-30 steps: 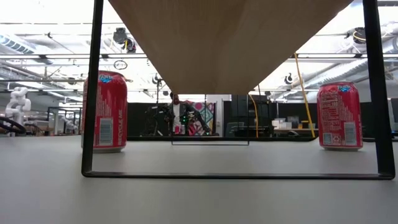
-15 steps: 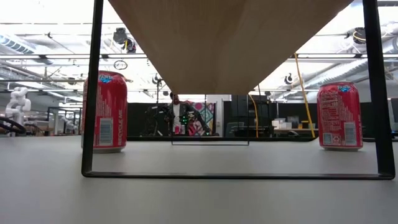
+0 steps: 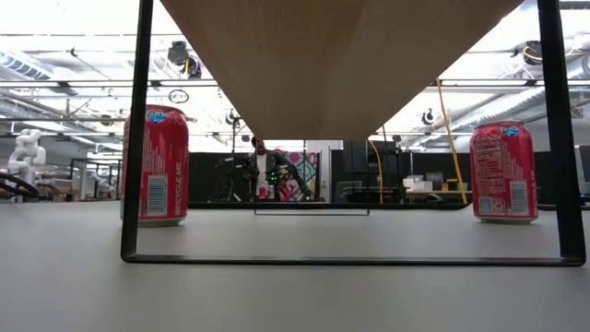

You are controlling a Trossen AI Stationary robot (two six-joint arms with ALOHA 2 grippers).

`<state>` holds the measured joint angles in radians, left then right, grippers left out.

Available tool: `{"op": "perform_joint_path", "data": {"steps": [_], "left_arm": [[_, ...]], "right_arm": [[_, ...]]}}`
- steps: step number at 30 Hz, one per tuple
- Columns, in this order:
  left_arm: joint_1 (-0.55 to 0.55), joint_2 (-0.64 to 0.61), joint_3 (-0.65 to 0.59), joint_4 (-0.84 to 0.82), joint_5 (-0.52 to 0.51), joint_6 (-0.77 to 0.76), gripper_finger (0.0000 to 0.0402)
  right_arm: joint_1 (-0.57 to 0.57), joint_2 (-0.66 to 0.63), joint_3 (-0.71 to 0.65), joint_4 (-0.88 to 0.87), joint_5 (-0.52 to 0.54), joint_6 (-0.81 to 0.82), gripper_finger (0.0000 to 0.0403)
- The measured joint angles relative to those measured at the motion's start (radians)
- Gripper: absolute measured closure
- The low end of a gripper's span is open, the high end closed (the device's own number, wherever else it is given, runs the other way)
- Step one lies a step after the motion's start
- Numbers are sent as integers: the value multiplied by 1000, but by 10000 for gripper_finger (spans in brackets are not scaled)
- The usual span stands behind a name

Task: Place canned beverage on shelf
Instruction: Put the white blue soda can on the shelf aligned with the other white blue soda cans

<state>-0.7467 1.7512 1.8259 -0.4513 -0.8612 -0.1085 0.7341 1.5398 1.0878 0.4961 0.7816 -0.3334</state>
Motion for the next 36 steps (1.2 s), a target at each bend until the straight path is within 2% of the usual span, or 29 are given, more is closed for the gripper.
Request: {"op": "perform_joint_path", "data": {"steps": [10,14,21,29,36], "left_arm": [[8,0,0,-16,16,-13,132],[8,0,0,-21,16,-13,158],[8,0,0,-35,14,-17,157],[13,-35,0,-49,31,-40,156],[38,-86,21,-186,48,-70,155]], "right_arm": [[0,0,0,0,-9,4,185],[0,0,0,0,-8,4,184],[-1,0,0,-22,2,33,175],[0,-1,3,-99,21,135,107],[46,-57,3,-328,107,256,80]]}}
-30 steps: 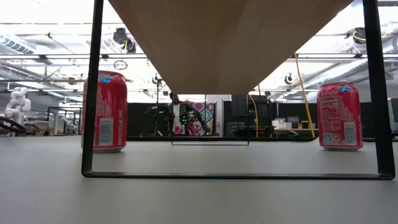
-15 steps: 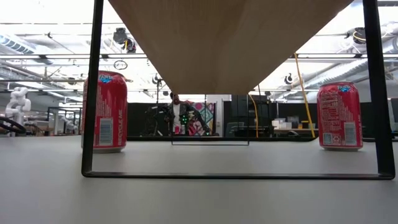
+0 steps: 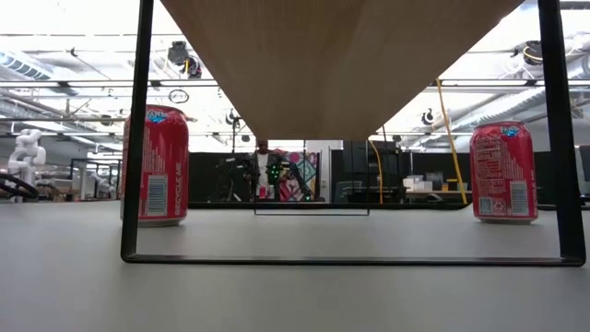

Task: Place canned beverage on shelf
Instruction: Put the white blue soda can on the shelf aligned with the other white blue soda cans

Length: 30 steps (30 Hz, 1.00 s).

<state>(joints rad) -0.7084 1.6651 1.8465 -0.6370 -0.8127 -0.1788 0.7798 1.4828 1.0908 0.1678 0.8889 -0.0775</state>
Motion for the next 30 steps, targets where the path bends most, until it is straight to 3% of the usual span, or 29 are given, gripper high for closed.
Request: {"op": "perform_joint_path", "data": {"steps": [6,14,22,30], "left_arm": [[62,-33,55,-192,40,-68,155],[206,-34,136,-451,305,-156,155],[351,-33,139,-567,427,-156,155],[439,-31,139,-604,481,-120,155]], "right_arm": [[98,-92,0,-260,0,209,84],[217,-176,-2,-552,-3,421,89],[237,-234,-2,-615,-1,419,90],[237,-251,-2,-620,-1,394,90]]}}
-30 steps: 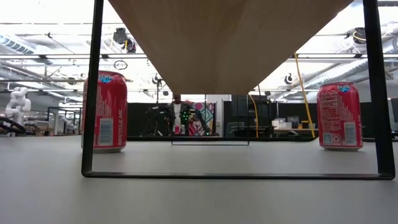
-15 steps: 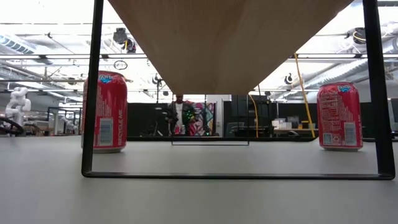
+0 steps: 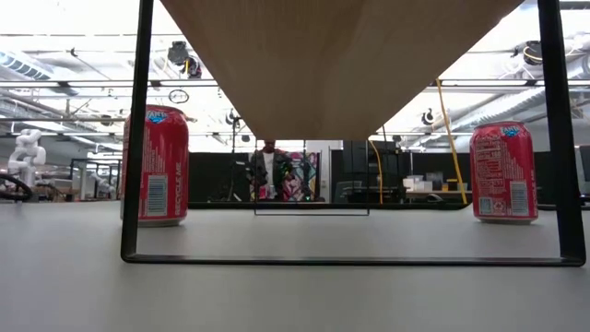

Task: Place canned beverage on shelf
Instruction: Put the white blue soda can on the shelf aligned with the other white blue soda cans

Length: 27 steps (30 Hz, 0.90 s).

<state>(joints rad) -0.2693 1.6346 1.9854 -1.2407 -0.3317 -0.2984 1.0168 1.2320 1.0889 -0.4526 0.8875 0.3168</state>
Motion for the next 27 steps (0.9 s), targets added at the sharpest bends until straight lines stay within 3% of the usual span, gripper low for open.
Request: {"op": "perform_joint_path", "data": {"steps": [27], "left_arm": [[57,112,0,-7,44,104,155]], "right_arm": [[0,0,0,14,1,5,90]]}}
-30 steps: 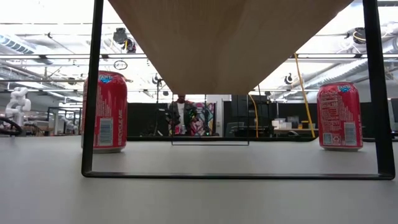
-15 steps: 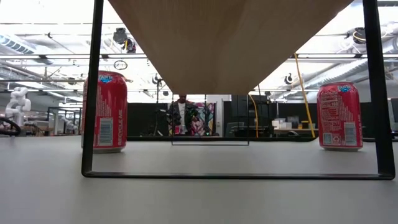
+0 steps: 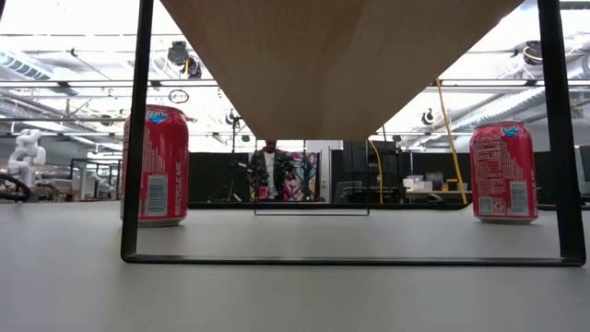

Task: Place canned beverage on shelf
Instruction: Put the white blue soda can on the shelf aligned with the other white blue soda cans

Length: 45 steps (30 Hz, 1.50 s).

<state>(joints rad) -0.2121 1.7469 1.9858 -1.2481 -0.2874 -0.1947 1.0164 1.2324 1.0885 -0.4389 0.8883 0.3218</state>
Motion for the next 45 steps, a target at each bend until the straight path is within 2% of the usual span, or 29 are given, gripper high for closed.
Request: {"op": "perform_joint_path", "data": {"steps": [17,28,45], "left_arm": [[43,6,0,-12,51,2,154],[44,8,0,-17,50,47,80],[44,8,-1,30,49,81,73]], "right_arm": [[0,0,0,0,0,2,90],[0,0,0,0,0,-1,90],[0,0,0,0,-1,-1,90]]}}
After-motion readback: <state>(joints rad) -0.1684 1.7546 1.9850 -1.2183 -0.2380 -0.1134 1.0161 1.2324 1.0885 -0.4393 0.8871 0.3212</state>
